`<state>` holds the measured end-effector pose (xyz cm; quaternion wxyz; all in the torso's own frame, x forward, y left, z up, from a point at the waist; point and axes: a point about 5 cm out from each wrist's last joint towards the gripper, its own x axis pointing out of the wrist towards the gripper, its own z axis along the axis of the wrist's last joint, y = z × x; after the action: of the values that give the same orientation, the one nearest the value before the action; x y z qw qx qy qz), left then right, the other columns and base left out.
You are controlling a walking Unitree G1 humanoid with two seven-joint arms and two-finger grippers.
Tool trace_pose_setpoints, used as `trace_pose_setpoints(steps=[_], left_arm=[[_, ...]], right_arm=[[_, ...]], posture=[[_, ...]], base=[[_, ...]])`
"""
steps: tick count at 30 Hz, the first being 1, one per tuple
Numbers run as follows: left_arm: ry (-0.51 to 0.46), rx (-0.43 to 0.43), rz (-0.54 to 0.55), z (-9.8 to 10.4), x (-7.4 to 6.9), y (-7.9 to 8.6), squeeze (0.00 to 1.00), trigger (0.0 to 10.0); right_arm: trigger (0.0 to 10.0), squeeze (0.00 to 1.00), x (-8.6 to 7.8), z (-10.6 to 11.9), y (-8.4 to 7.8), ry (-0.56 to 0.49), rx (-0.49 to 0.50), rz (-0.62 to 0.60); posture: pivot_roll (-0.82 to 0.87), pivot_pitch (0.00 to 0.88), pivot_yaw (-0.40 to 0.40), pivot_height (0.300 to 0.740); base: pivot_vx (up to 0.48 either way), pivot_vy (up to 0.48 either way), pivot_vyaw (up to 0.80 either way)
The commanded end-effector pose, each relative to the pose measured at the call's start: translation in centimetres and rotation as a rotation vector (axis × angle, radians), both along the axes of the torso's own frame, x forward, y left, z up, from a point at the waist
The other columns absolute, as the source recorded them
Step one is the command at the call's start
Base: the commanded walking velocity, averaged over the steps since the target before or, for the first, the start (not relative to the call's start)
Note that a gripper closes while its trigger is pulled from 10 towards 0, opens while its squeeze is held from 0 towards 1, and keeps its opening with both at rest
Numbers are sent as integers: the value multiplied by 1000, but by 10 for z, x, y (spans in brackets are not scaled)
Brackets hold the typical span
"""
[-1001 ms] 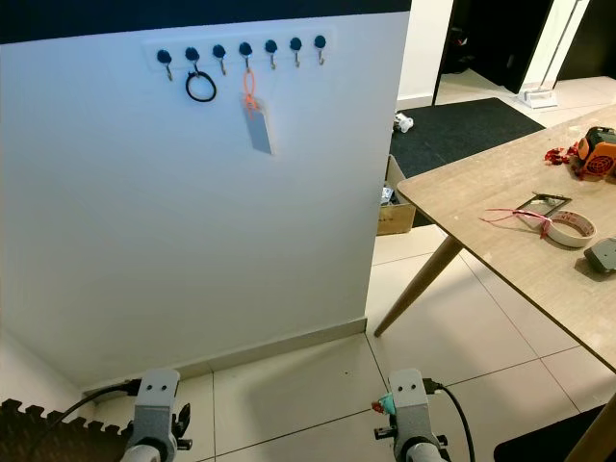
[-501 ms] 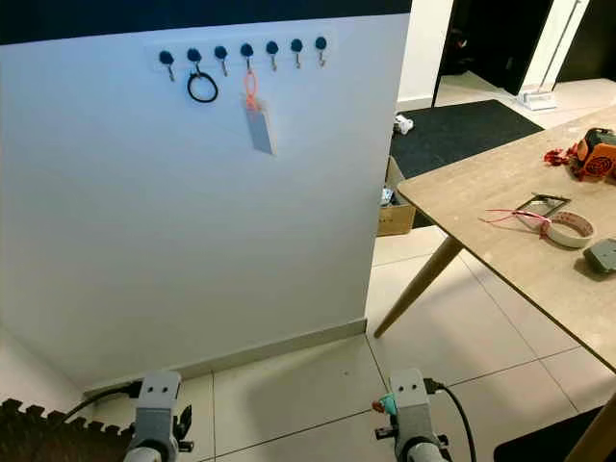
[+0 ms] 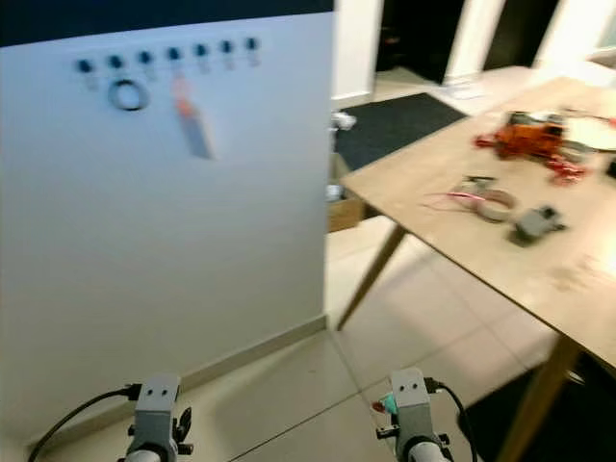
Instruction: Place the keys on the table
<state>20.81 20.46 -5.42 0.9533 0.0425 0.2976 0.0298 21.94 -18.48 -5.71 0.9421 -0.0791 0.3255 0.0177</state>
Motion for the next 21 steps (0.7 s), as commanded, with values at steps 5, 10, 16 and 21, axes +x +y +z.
trace_pose_setpoints(steps=[5,10,16,21], left_arm=[[12,1,7,-3,-4,0,0,10000],[11,0,9,-2,-4,0,0,10000],[10,-4,14,-3,-4,-1,0,10000],[8,-6,17,-3,-4,-1,0,10000]], right_arm=[[10000,0,-3,-3,4,14,11,7],[10000,0,-2,-2,4,12,11,10],[10000,0,-2,-2,4,10,8,14],[10000,0,-1,-1,4,9,7,17]], posture=[[49,70,18,740],[49,70,16,740],[50,69,14,740],[50,67,12,740]], base=[[0,0,-800],[0,0,-800],[0,0,-800],[0,0,-800]])
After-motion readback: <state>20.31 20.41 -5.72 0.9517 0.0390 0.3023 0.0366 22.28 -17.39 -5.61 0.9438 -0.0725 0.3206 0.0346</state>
